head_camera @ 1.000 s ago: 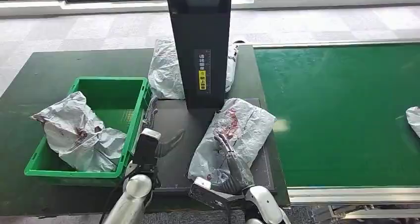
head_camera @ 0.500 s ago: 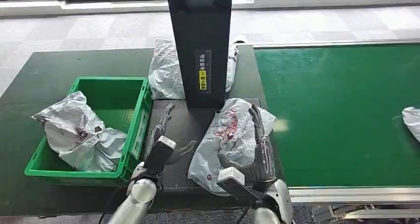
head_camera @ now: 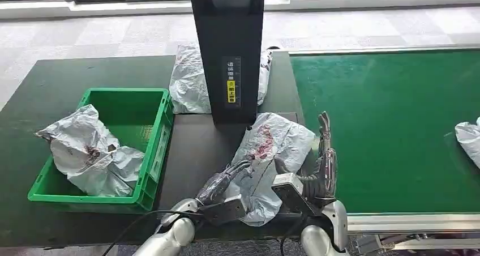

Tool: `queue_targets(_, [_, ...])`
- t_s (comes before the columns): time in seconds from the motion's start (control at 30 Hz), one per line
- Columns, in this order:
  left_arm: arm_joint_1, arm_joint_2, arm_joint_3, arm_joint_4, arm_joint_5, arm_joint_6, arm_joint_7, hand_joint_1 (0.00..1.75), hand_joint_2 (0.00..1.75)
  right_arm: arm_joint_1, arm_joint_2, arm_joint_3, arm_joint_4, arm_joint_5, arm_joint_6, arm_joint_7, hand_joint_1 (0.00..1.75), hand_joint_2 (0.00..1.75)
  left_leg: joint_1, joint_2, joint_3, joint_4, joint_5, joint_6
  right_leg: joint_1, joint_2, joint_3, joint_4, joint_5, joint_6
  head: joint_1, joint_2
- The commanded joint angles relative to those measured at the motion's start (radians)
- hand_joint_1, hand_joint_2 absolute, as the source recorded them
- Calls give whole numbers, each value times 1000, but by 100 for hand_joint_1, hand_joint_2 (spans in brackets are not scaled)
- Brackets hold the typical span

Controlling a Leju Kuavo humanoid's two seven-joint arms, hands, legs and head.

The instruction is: Moved the parcel from conveyor to table for the left to box.

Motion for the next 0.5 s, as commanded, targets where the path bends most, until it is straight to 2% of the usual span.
queue_targets(0.03, [-67,34,-70,153,-13,-1,4,14,175,-1,29,-82,10,0,11,3,0,175,0,-1,2,-1,0,0,0,2,1,-1,0,0,0,0])
queue_targets(0.07, [-65,35,-71,145,-19,-2,7,80,175,0,30,-81,11,0,11,3,0,175,1,-2,3,-2,0,0,1,2,3,-2,0,-1,0,0])
queue_targets(0.1, [-65,37,-69,144,-31,-16,18,175,175,0,29,-78,15,5,21,4,0,175,0,-2,2,-1,0,0,0,1,2,-1,0,0,0,0])
queue_targets(0.3, [-75,37,-11,155,-79,71,72,175,175,48,20,-75,-8,11,25,3,0,175,1,-2,4,-2,0,0,0,1,5,-2,0,0,0,0])
queue_targets(0.5, [-35,33,89,39,-80,229,116,175,175,83,25,-67,-35,10,12,7,0,175,1,1,5,-2,0,0,1,4,4,-2,1,-1,0,0])
